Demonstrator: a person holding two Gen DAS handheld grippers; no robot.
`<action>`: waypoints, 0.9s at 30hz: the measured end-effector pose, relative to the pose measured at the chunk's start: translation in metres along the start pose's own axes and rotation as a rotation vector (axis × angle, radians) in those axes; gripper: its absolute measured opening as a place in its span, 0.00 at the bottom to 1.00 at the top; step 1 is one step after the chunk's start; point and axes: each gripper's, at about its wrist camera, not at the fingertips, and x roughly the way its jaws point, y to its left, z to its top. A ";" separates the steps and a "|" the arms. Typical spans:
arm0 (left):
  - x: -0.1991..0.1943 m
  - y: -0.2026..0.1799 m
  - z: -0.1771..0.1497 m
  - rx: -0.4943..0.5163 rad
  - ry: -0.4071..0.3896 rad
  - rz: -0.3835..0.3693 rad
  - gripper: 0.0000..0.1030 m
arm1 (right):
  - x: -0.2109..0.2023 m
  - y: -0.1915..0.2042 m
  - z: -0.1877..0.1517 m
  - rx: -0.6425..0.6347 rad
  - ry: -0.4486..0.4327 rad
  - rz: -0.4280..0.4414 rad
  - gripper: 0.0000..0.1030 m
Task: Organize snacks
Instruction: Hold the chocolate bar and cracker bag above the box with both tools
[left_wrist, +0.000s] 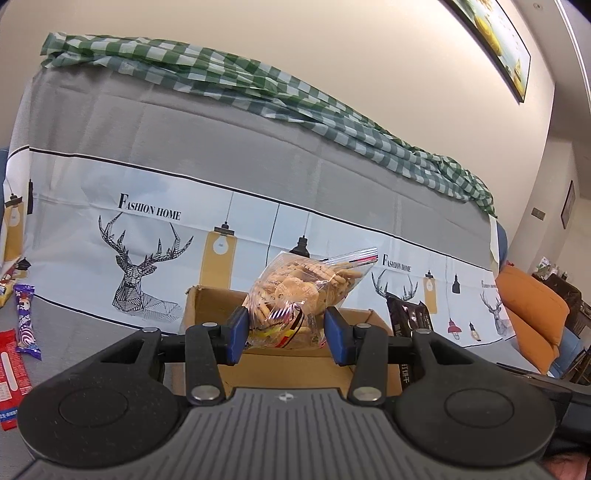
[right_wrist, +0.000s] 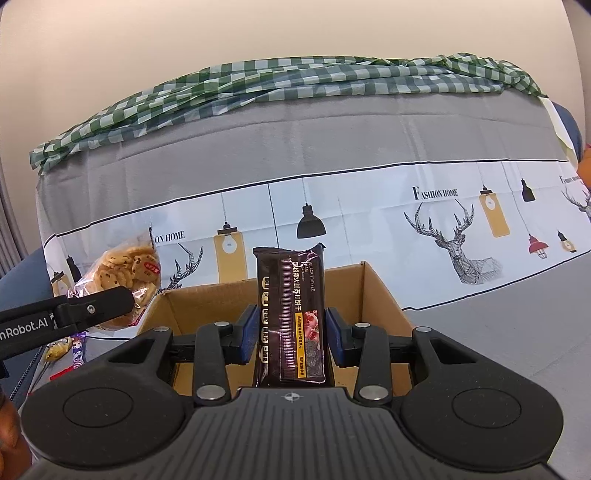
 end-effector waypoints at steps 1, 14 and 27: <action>0.000 0.000 -0.001 0.000 0.000 -0.001 0.47 | 0.000 0.000 0.000 -0.001 -0.001 -0.001 0.39; 0.003 -0.004 -0.001 0.001 -0.001 -0.016 0.47 | -0.001 0.002 0.000 0.005 -0.008 -0.011 0.39; 0.005 -0.005 -0.001 -0.007 0.001 -0.019 0.47 | -0.001 0.002 -0.001 0.008 -0.010 -0.013 0.39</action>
